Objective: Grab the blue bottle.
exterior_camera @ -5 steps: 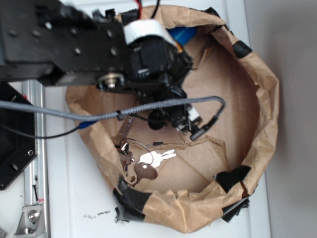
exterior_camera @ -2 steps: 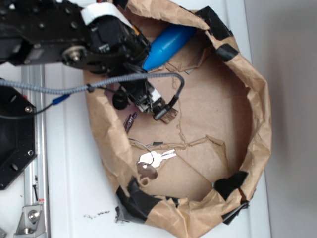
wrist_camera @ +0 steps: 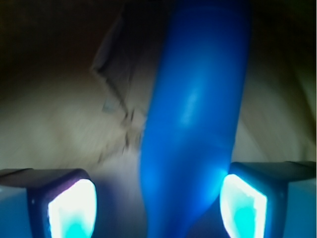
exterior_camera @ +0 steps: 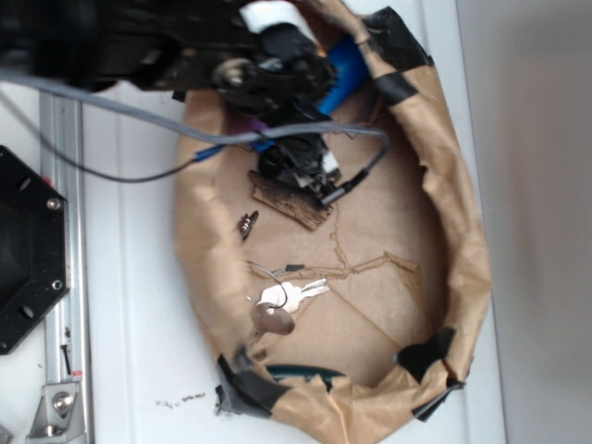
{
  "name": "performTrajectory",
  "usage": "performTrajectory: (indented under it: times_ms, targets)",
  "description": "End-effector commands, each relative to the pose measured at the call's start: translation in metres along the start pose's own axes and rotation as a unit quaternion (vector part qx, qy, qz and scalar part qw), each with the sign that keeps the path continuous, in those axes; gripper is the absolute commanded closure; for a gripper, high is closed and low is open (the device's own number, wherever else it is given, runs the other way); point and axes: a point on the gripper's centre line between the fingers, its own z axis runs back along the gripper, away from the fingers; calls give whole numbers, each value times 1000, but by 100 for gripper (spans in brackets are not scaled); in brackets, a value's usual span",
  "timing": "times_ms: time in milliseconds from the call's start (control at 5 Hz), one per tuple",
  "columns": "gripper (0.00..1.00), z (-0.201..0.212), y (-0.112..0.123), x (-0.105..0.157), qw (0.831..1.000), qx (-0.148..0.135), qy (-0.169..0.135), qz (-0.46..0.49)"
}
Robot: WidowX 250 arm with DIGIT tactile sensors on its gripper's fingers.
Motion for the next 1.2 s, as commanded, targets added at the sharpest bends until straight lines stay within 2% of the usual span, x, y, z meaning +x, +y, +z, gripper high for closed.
performTrajectory:
  times_ms: [0,200,400,600,800,1000]
  targets:
    - [37,-6,-19,27,997,14,10,-73]
    - [100,28,-30,30,985,37,80,-150]
    - [100,78,-58,33,972,10,88,-218]
    - [100,130,-92,30,960,-27,134,-246]
    - [100,148,-115,17,965,8,141,-220]
    - [100,145,-118,13,965,27,134,-222]
